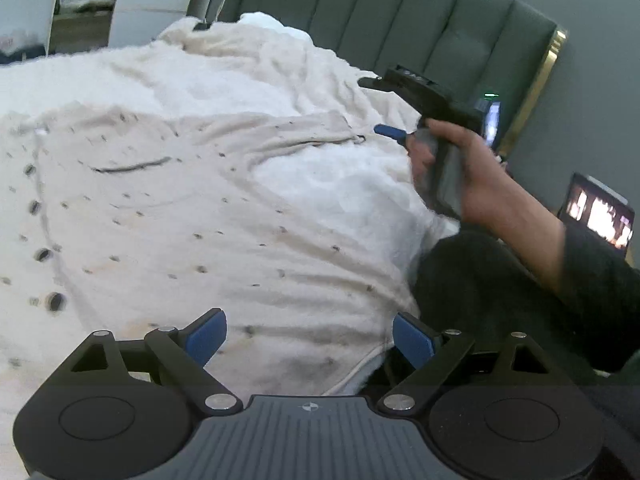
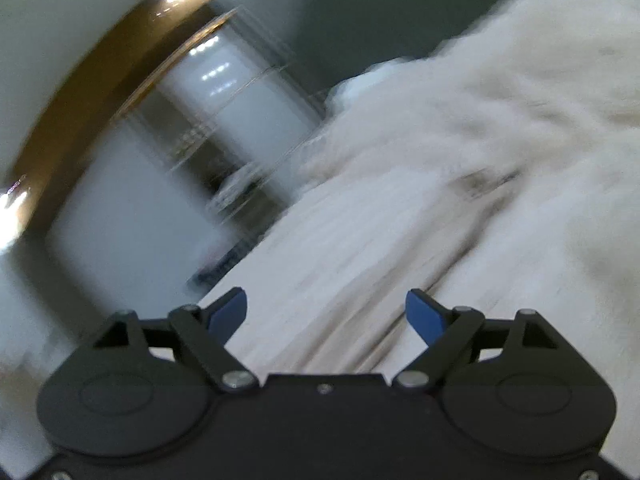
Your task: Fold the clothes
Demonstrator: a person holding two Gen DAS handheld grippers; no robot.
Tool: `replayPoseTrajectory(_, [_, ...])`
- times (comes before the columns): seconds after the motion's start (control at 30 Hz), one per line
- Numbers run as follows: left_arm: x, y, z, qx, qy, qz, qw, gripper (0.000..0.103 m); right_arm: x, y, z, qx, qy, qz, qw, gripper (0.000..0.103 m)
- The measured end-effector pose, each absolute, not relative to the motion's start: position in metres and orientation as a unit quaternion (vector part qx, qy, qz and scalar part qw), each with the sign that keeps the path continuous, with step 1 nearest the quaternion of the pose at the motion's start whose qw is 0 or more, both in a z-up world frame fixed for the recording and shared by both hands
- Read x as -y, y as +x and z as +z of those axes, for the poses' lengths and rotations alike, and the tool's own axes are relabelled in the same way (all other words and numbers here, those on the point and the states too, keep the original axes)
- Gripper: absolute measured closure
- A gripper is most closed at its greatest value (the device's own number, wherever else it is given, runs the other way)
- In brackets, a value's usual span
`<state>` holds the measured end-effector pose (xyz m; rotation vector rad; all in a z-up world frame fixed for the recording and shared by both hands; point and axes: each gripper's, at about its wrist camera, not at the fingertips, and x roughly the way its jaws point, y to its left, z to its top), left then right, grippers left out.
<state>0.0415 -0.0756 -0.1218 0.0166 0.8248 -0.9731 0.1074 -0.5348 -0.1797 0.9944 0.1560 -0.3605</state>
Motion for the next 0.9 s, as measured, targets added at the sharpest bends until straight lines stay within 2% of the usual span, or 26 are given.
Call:
replayPoseTrajectory(0.1, [0.096, 0.058, -0.128, -0.400, 0.025, -0.451, 0.797, 0.016, 0.608, 0.138, -0.211, -0.057, 0.568, -0.271, 0.775, 0.027])
replayPoseTrajectory(0.37, [0.118, 0.075, -0.125, -0.434, 0.035, -0.436, 0.788, 0.016, 0.675, 0.203, -0.262, -0.103, 0.587, -0.321, 0.736, 0.050])
replayPoseTrajectory(0.4, [0.124, 0.080, -0.124, -0.434, 0.037, -0.435, 0.788, 0.016, 0.678, 0.211, -0.264, -0.107, 0.594, -0.317, 0.731, 0.056])
replayPoseTrajectory(0.47, [0.132, 0.088, -0.121, -0.433, 0.038, -0.436, 0.788, 0.016, 0.681, 0.223, -0.261, -0.118, 0.599, -0.288, 0.738, 0.099])
replayPoseTrajectory(0.6, [0.142, 0.097, -0.114, -0.421, 0.038, -0.437, 0.794, 0.016, 0.682, 0.222, -0.247, -0.098, 0.626, -0.248, 0.732, 0.100])
replayPoseTrajectory(0.77, [0.150, 0.097, -0.117, -0.424, 0.022, -0.448, 0.787, 0.016, 0.692, 0.180, -0.198, -0.015, 0.605, -0.239, 0.759, 0.099])
replayPoseTrajectory(0.83, [0.154, 0.095, -0.121, -0.428, 0.026, -0.451, 0.782, 0.016, 0.694, 0.172, -0.187, -0.028, 0.564, -0.261, 0.783, 0.088])
replayPoseTrajectory(0.9, [0.158, 0.092, -0.124, -0.429, 0.035, -0.455, 0.779, 0.016, 0.695, 0.165, -0.189, -0.043, 0.540, -0.304, 0.784, 0.087])
